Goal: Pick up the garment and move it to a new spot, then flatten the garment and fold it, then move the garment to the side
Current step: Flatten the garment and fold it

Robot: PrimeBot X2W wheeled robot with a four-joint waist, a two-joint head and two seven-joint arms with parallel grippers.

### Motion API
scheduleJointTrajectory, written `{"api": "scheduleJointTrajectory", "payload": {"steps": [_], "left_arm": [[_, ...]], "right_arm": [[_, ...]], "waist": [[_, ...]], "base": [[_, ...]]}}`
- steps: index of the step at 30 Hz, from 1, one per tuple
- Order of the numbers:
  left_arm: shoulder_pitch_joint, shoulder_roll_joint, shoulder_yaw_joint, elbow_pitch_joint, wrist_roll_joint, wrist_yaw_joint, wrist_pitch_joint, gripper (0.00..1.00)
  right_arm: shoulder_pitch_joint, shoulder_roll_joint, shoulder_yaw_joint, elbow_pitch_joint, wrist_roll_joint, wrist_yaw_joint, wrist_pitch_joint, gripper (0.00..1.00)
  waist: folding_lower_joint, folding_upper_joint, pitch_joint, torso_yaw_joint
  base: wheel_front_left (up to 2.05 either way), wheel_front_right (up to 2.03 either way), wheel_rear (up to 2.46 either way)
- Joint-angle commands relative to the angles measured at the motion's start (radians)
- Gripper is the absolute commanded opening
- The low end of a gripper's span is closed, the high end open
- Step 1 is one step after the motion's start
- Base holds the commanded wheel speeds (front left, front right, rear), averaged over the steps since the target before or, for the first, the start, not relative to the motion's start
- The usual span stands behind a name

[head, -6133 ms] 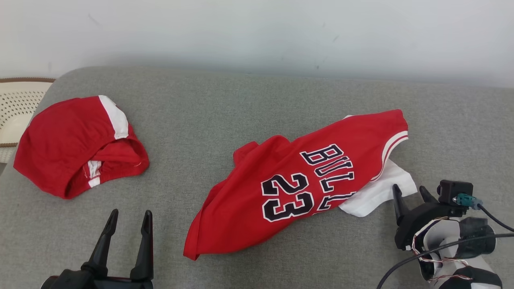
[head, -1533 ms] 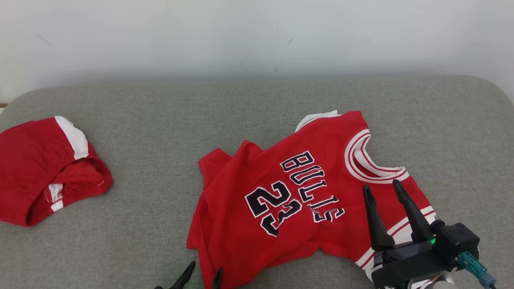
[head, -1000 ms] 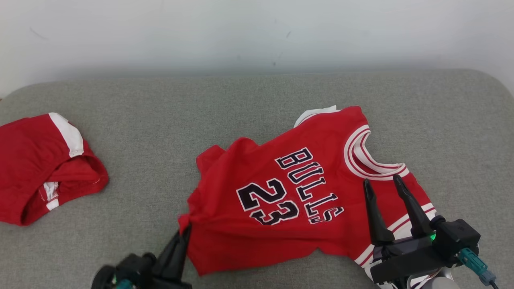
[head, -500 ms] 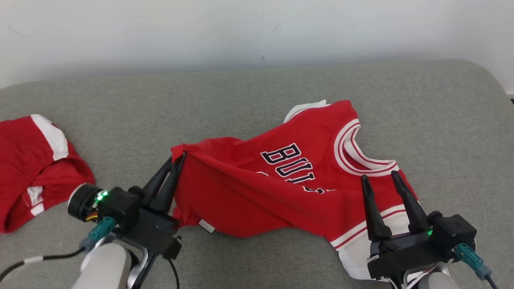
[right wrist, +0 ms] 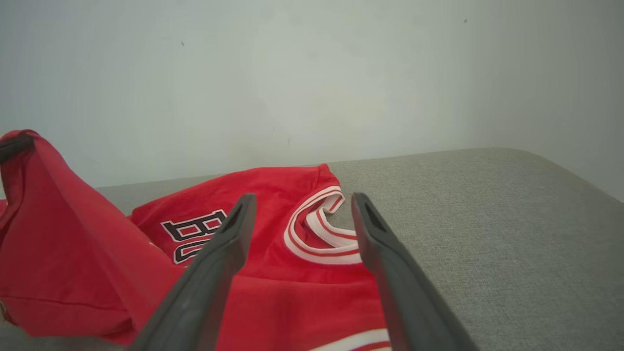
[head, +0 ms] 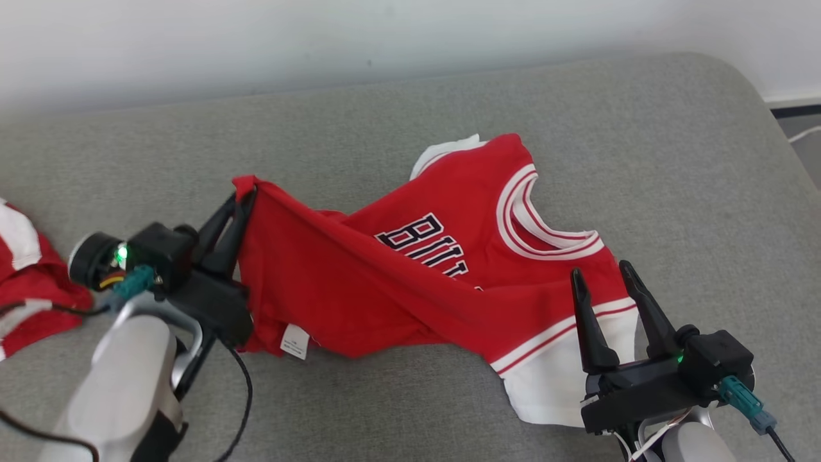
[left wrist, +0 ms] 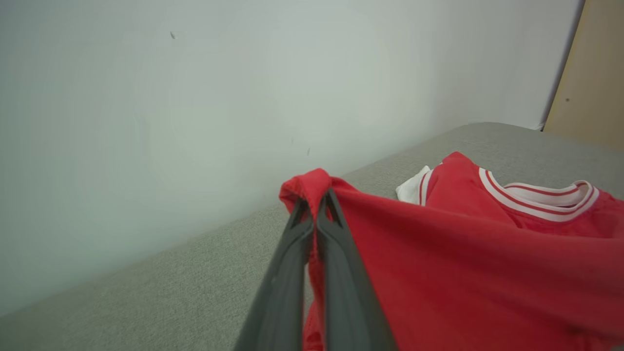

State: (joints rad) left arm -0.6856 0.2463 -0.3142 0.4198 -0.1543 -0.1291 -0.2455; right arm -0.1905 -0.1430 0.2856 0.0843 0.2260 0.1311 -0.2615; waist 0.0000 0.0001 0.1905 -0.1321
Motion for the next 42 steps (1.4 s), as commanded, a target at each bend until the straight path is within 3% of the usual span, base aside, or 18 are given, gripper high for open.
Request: {"api": "scheduleJointTrajectory", "payload": {"steps": [1, 9, 11, 13, 14, 23, 35, 42], "left_arm": [[-0.035, 0.011, -0.007, 0.035, -0.015, 0.001, -0.008, 0.00], [-0.151, 0.034, -0.036, 0.192, -0.050, 0.000, -0.020, 0.03], [-0.172, 0.029, -0.034, 0.217, -0.073, -0.001, -0.022, 0.22], [-0.173, 0.034, -0.038, 0.246, -0.079, -0.001, -0.021, 0.52], [-0.173, 0.030, -0.035, 0.251, -0.081, -0.001, -0.022, 1.00], [-0.073, -0.020, 0.007, 0.218, -0.070, 0.000, -0.022, 1.00], [0.147, -0.092, 0.059, -0.003, -0.007, 0.016, -0.021, 1.00], [0.243, -0.127, 0.051, -0.062, 0.007, 0.019, -0.021, 1.00]], "right_arm": [[-0.005, 0.000, 0.000, 0.004, -0.007, -0.001, -0.004, 1.00], [-0.028, 0.002, 0.008, 0.015, -0.014, -0.001, -0.004, 1.00], [-0.032, 0.001, 0.007, 0.019, -0.015, -0.001, -0.004, 1.00], [-0.041, -0.001, 0.009, 0.026, -0.016, -0.001, -0.004, 1.00], [-0.043, -0.001, 0.010, 0.029, -0.016, -0.001, -0.004, 1.00], [-0.033, -0.002, -0.008, 0.051, -0.013, -0.001, -0.004, 1.00], [-0.021, -0.005, -0.012, 0.054, -0.001, -0.001, -0.004, 1.00], [-0.013, -0.003, -0.019, 0.051, 0.000, -0.001, -0.004, 1.00]], "waist": [[0.0000, -0.0001, 0.017, -0.018], [0.0000, -0.0001, 0.034, -0.038], [0.0000, -0.0001, 0.038, -0.037], [0.0000, -0.0001, 0.040, -0.034], [0.0000, -0.0001, 0.040, -0.032], [0.0000, -0.0001, 0.016, 0.016], [0.0000, -0.0001, -0.006, 0.066], [0.0000, -0.0001, -0.005, 0.065]], "base": [[0.00, 0.00, 0.00], [0.00, 0.00, 0.00], [0.00, 0.00, 0.00], [0.00, 0.00, 0.00], [0.00, 0.00, 0.00], [0.00, 0.00, 0.00], [0.00, 0.00, 0.00], [0.00, 0.00, 0.00]]}}
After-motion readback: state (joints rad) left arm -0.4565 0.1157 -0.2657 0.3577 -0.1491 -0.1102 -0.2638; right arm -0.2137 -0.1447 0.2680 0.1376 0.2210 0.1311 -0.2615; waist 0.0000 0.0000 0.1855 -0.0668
